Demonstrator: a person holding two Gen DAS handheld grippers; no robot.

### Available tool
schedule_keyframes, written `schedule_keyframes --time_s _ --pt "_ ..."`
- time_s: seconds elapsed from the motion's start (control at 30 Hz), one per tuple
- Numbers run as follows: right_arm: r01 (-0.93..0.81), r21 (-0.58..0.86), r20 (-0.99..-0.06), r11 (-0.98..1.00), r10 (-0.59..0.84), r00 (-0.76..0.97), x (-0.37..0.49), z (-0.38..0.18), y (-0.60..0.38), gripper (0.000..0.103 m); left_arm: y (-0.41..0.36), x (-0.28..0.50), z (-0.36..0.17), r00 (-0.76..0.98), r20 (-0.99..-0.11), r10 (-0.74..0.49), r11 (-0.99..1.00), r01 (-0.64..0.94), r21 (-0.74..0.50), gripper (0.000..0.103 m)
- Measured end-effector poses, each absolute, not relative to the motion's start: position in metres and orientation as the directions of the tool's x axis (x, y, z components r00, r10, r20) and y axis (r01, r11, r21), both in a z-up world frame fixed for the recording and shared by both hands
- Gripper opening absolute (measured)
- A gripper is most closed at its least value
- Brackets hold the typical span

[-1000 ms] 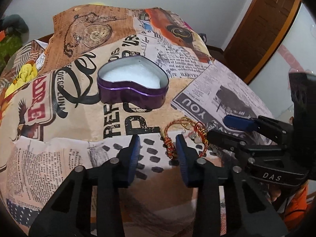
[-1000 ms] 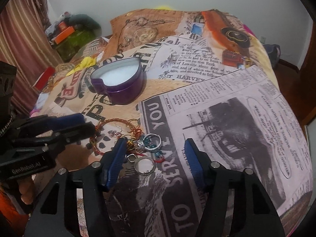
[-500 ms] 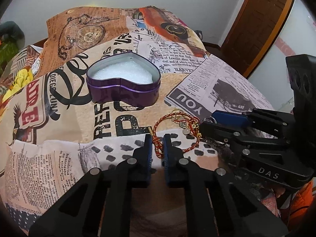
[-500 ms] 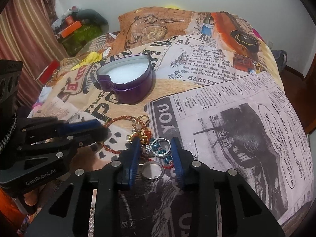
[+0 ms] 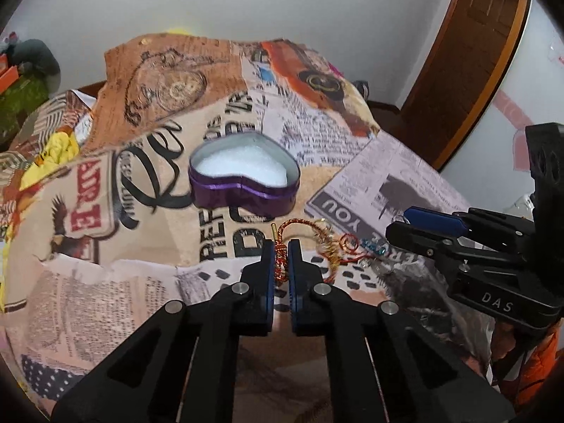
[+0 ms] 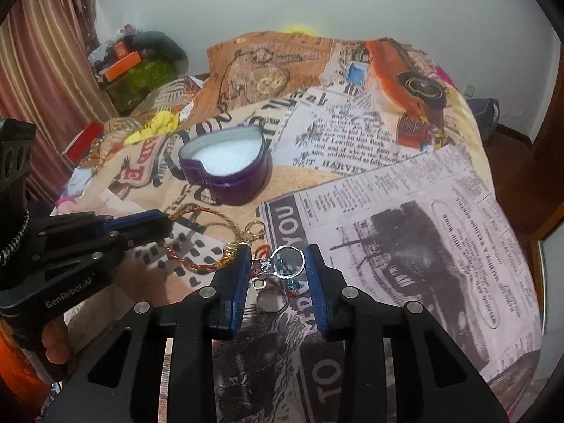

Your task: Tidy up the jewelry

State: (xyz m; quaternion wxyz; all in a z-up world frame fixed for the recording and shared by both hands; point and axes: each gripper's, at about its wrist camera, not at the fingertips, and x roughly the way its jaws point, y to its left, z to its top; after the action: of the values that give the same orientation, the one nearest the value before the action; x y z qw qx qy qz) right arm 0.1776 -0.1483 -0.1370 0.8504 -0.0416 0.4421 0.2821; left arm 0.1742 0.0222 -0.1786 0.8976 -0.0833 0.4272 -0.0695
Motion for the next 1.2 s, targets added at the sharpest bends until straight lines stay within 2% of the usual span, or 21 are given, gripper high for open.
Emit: schedule_keyframes --time_s 0.07,0.13,0.33,0.43,0.5,0.57,0.63,0.8,0.9,0.93,0.97,1.2 --pt "-0.513 0.176 -0.767 0.840 0.444 0.463 0.176 -0.131 -0.148 0.029 0.024 0.171 -0.169 0.645 -0.739 -0.191 0.977 0.051 -0.208 0.005" --pt "-0.512 0.171 -0.759 0.842 0.444 0.476 0.174 -0.125 -0.149 0.029 0.026 0.169 -0.161 0.660 -0.726 -0.191 0.976 0.052 -0.210 0.000" --pt "-0.508 0.164 -0.741 0.845 0.446 0.502 0.173 -0.114 -0.147 0.029 0.033 0.164 -0.139 0.704 -0.688 -0.178 0.978 0.049 -0.203 0.000" --pt "-0.511 0.162 -0.733 0.844 0.450 0.510 0.171 -0.110 -0.144 0.029 0.033 0.164 -0.139 0.694 -0.700 -0.170 0.982 0.058 -0.180 0.000" --pt "-0.513 0.161 -0.732 0.843 0.451 0.511 0.169 -0.109 -0.142 0.029 0.036 0.167 -0.146 0.670 -0.723 -0.166 0.982 0.046 -0.183 0.006" --pt "-0.514 0.159 -0.733 0.843 0.449 0.510 0.166 -0.110 -0.142 0.029 0.039 0.172 -0.159 0.625 -0.758 -0.185 0.977 0.034 -0.211 0.025" --pt "-0.516 0.158 -0.738 0.842 0.448 0.505 0.165 -0.112 -0.141 0.029 0.040 0.174 -0.172 0.598 -0.781 -0.181 0.977 0.016 -0.214 0.028" --pt "-0.514 0.153 -0.747 0.844 0.439 0.499 0.165 -0.116 -0.140 0.029 0.035 0.180 -0.204 0.546 -0.826 -0.144 0.985 0.000 -0.172 0.028" --pt "-0.510 0.152 -0.749 0.847 0.435 0.500 0.166 -0.116 -0.141 0.029 0.038 0.181 -0.216 0.549 -0.827 -0.120 0.987 -0.026 -0.160 0.019" --pt "-0.507 0.153 -0.750 0.848 0.434 0.500 0.166 -0.117 -0.142 0.029 0.039 0.181 -0.217 0.552 -0.827 -0.111 0.988 -0.032 -0.154 0.009" --pt "-0.505 0.153 -0.751 0.850 0.432 0.499 0.166 -0.118 -0.142 0.029 0.041 0.182 -0.217 0.552 -0.827 -0.101 0.988 -0.042 -0.149 0.007" --pt "-0.510 0.138 -0.750 0.849 0.426 0.506 0.168 -0.116 -0.139 0.029 0.055 0.178 -0.205 0.585 -0.803 -0.114 0.981 -0.062 -0.185 0.006"
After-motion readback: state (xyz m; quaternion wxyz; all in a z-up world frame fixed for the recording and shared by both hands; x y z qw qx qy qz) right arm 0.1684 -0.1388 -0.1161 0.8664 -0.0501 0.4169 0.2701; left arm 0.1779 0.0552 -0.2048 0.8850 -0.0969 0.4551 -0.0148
